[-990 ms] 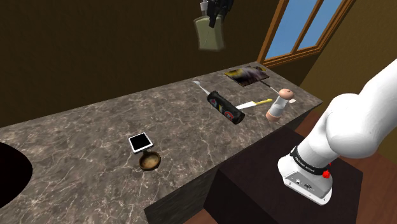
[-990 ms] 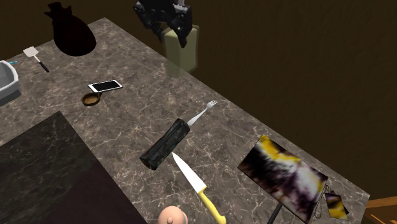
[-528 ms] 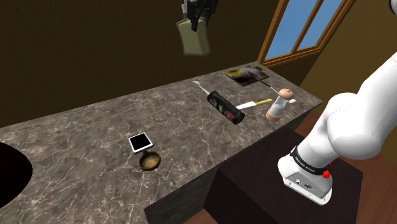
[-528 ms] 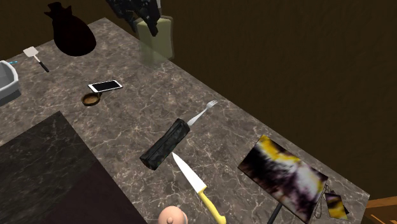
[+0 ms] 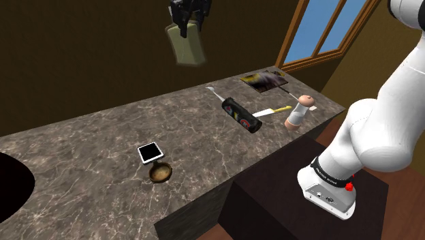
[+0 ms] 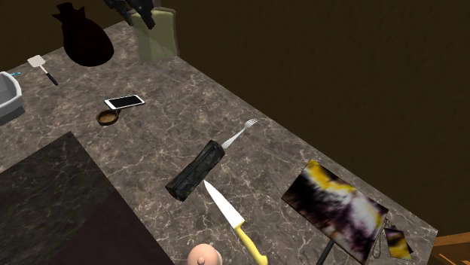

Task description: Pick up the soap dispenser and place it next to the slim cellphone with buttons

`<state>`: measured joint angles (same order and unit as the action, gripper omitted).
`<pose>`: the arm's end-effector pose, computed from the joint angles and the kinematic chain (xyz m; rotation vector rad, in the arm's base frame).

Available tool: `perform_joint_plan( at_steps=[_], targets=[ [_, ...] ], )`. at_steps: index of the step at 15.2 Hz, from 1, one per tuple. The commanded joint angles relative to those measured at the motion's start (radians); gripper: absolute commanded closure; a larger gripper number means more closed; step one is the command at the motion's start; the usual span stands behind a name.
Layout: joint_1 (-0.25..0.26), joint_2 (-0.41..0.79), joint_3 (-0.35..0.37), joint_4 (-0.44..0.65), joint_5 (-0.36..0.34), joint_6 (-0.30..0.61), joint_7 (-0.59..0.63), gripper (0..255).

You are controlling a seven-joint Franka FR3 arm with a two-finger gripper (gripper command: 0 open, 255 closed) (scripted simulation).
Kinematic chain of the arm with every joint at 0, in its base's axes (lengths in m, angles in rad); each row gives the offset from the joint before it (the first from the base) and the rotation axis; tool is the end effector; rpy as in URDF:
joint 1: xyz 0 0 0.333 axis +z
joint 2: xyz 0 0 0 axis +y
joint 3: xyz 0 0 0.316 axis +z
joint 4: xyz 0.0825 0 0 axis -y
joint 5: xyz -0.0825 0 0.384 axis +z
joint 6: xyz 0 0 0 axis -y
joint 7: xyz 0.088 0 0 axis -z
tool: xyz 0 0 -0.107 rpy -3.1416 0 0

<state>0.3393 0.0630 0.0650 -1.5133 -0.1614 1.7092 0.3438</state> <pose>0.5471 0.2163 0.6304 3.0296 0.1087 0.2752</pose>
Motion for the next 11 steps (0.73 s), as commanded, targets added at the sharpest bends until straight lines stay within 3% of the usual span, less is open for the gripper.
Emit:
perform_joint_plan(
  at_steps=[1, 9, 11],
  targets=[
    [0.024, 0.036, 0.02, 0.042, -0.01, -0.012, 0.045, 255],
    [0.142, 0.26, 0.081, 0.356, -0.066, -0.132, 0.194, 255],
    [0.139, 0.246, 0.081, 0.308, -0.063, -0.098, 0.199, 255]
  ],
)
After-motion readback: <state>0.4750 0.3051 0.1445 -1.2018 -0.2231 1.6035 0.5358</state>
